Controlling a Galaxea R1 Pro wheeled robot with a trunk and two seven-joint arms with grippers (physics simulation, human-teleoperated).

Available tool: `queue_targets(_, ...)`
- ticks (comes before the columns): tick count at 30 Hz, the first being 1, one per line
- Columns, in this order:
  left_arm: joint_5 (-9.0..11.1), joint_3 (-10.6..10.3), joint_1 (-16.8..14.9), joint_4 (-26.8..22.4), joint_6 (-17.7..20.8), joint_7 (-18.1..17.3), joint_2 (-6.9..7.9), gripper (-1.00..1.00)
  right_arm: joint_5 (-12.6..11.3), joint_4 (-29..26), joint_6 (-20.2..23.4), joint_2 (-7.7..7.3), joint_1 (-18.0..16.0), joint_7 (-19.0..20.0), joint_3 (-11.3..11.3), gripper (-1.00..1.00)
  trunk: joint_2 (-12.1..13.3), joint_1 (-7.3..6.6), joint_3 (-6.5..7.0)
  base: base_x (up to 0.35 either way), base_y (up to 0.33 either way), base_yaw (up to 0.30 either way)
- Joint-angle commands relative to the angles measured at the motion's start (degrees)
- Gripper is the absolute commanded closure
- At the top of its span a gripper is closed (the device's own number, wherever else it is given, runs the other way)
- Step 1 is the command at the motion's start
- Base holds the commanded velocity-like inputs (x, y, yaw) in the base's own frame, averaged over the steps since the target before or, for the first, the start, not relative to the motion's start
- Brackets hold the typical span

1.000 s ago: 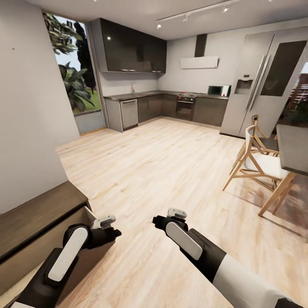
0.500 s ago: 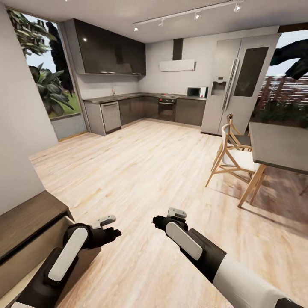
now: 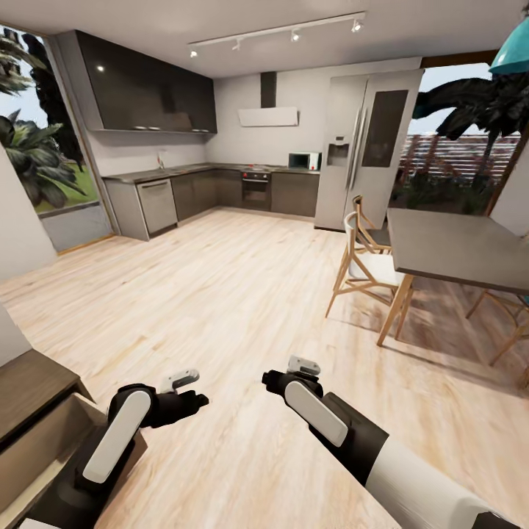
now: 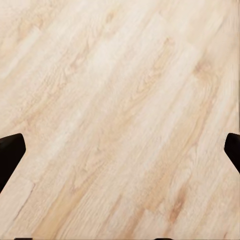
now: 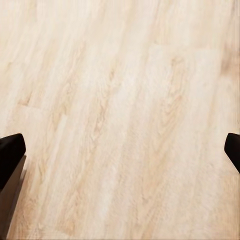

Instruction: Place each of the two pumpkins and all three candles from the living room inside a cabinet in the living room (use any cabinet), then make sure every cabinet is closed, and position the cauldron so it is next to a table in the living room.

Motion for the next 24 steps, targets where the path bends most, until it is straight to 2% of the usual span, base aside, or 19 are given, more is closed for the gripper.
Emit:
queue_targets(1,0.56,-0.09,-0.03,-0.09,0.03,0.60,0.06,-1.00,-0.19,-0.03,0.24,0.01,-0.08,-0.33,0.09,-1.00,-0.03,0.00,-0.01,0.000,0.000,-0.269)
queue_targets(24,0.56,-0.09,-0.03,-0.06,0.03,0.60,0.06,-1.00,-0.28,1.02,0.24,0.02,-0.08,0.01,0.09,-1.00,-0.03,0.00,1.09,0.000,0.000,-0.269)
